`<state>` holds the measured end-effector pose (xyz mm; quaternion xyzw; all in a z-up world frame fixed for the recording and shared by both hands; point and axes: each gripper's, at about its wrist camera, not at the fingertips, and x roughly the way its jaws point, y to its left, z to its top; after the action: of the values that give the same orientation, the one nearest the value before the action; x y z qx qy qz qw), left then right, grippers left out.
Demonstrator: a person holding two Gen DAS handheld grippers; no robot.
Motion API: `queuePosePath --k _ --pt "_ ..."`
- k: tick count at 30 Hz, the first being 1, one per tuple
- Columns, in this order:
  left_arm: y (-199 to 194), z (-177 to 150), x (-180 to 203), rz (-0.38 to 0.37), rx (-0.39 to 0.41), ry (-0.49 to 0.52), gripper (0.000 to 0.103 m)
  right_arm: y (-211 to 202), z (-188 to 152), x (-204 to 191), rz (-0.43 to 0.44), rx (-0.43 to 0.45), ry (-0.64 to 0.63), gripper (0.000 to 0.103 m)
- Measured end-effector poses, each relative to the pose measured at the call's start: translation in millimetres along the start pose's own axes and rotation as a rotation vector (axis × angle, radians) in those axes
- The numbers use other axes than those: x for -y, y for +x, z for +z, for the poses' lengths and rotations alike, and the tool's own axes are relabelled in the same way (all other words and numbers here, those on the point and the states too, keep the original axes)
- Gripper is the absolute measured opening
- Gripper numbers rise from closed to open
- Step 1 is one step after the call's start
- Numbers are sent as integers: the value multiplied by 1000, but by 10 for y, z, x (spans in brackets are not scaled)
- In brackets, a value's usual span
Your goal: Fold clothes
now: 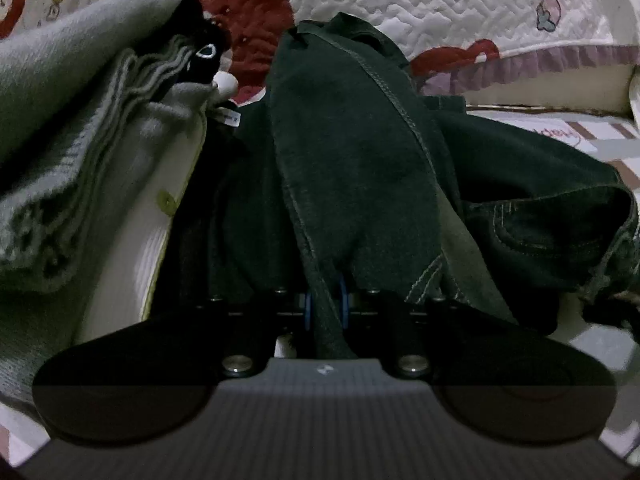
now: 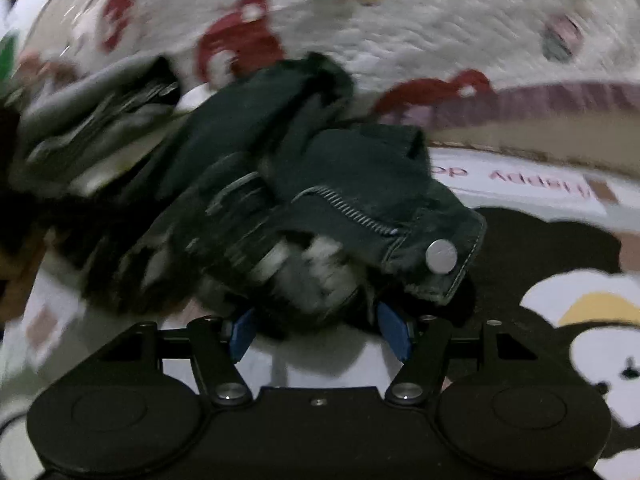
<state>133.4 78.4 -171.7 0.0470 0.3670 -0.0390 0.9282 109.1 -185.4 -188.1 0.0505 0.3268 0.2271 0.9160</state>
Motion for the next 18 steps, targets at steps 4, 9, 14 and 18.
queuePosePath --k 4,9,14,18 --pt "41 -17 -28 -12 -7 -17 14 166 85 102 51 29 74 67" --pt "121 -7 -55 -51 -37 -50 23 188 219 228 30 78 87 24" --pt "40 26 75 -33 -20 66 12 42 378 352 -66 139 28 17" --pt "-213 67 243 -10 60 164 11 -42 492 505 -140 177 -7 15"
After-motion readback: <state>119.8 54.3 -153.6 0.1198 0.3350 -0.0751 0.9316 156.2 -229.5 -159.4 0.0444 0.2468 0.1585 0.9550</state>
